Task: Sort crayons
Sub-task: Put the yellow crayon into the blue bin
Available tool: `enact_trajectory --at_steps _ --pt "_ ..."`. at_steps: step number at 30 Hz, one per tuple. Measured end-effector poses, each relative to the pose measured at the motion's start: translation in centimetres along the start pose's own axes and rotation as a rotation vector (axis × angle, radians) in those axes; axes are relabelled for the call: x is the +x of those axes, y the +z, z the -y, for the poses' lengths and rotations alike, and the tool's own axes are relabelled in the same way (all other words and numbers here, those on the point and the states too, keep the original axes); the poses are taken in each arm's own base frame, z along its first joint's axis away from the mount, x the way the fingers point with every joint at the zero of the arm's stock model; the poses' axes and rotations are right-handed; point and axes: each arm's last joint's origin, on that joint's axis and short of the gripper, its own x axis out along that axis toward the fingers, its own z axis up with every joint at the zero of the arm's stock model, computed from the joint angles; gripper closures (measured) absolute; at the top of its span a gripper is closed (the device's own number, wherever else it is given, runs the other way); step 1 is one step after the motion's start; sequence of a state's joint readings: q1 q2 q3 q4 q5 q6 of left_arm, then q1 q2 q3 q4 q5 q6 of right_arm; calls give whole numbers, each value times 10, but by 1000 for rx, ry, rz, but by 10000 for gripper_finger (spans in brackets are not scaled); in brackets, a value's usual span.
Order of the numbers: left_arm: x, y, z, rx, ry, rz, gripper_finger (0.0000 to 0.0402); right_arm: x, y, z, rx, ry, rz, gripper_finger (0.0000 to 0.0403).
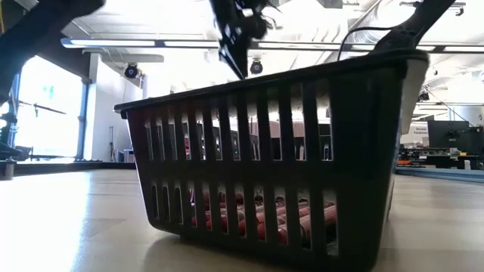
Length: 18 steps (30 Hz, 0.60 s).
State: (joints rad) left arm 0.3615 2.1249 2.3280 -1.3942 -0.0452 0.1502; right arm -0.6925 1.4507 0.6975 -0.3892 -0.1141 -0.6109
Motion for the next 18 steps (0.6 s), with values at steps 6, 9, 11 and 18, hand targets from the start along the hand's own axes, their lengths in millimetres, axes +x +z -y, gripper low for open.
enact_trajectory --at_steps 6,9,11,18 --pt "-61 -18 1 -52 14 95 300 0 5 2 -372 27 -25 336" --pt "-90 -29 1 -85 39 157 300 3 1 5 -483 29 -52 336" --pt "-109 -36 0 -108 70 198 300 7 -1 6 -530 31 -80 336" --pt "-154 -59 -3 -195 219 296 300 23 -6 11 -600 46 -146 336"
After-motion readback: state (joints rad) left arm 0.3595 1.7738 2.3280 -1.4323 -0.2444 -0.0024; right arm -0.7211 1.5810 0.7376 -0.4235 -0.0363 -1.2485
